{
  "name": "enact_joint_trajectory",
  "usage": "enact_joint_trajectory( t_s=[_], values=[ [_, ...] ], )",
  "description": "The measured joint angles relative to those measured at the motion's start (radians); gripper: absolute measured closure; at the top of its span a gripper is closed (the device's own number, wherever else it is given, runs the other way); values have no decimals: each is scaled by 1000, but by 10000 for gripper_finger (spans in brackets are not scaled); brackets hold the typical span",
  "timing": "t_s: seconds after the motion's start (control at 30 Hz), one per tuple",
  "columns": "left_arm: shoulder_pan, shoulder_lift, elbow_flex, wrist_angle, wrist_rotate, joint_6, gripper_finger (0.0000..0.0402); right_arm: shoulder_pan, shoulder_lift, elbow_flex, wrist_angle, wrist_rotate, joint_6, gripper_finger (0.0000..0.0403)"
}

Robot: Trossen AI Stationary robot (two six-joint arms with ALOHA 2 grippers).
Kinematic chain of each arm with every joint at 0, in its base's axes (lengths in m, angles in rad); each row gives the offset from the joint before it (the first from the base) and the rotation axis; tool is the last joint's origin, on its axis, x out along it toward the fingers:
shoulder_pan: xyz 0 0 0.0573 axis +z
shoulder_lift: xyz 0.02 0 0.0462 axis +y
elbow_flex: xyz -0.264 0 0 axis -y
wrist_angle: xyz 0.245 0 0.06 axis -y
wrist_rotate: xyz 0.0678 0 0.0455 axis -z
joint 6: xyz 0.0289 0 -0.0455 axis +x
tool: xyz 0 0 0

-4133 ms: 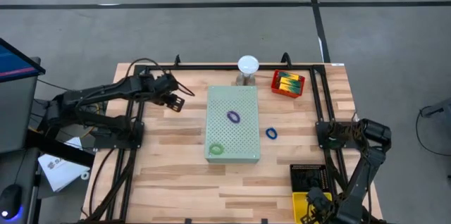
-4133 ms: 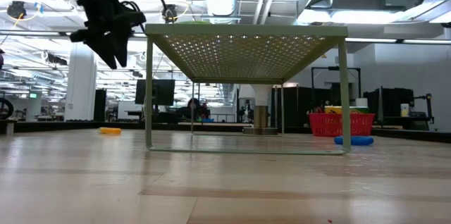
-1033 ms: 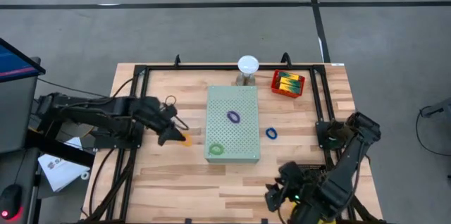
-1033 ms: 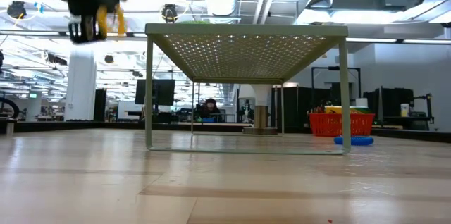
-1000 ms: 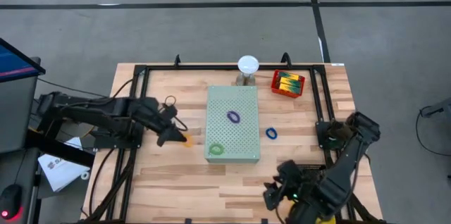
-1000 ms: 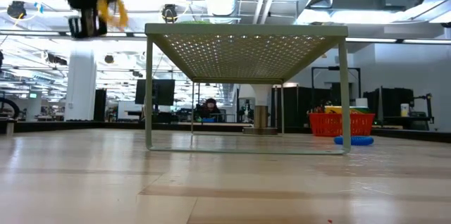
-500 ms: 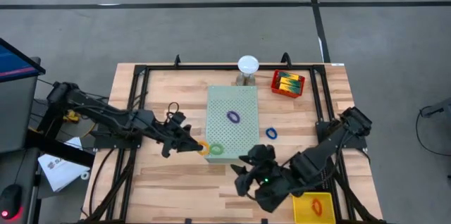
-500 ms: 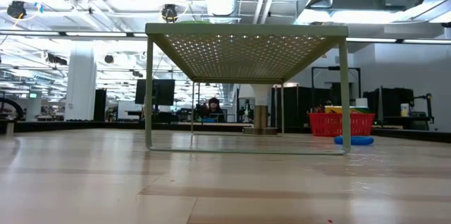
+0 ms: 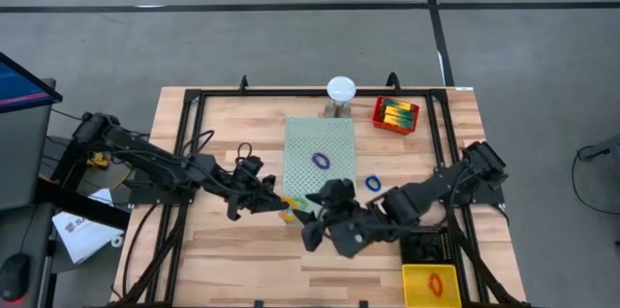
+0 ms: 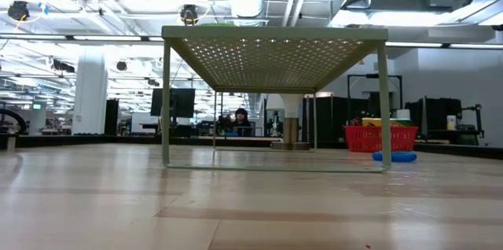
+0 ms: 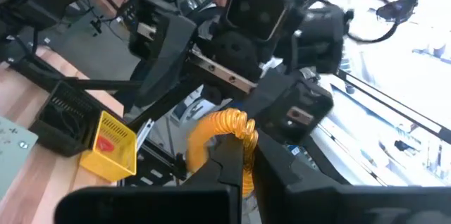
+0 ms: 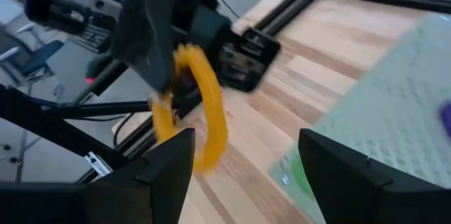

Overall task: Pick & Place Office Desk Supplies
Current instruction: Put the yellow spring keychain into the yellow bin

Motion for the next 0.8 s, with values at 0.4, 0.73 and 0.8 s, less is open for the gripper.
enact_joint_trajectory(
  t_s=[0.4, 0.73, 0.8],
  values=[
    [1, 11, 24, 0, 1, 4, 396, -60, 0, 0, 18, -104, -100, 168],
    [1, 11, 24, -3, 1, 5, 393, -51, 0, 0, 40, -99, -129, 384],
    [1, 11, 24, -4, 2, 5, 385, -45, 0, 0, 48, -79, -126, 382]
  ],
)
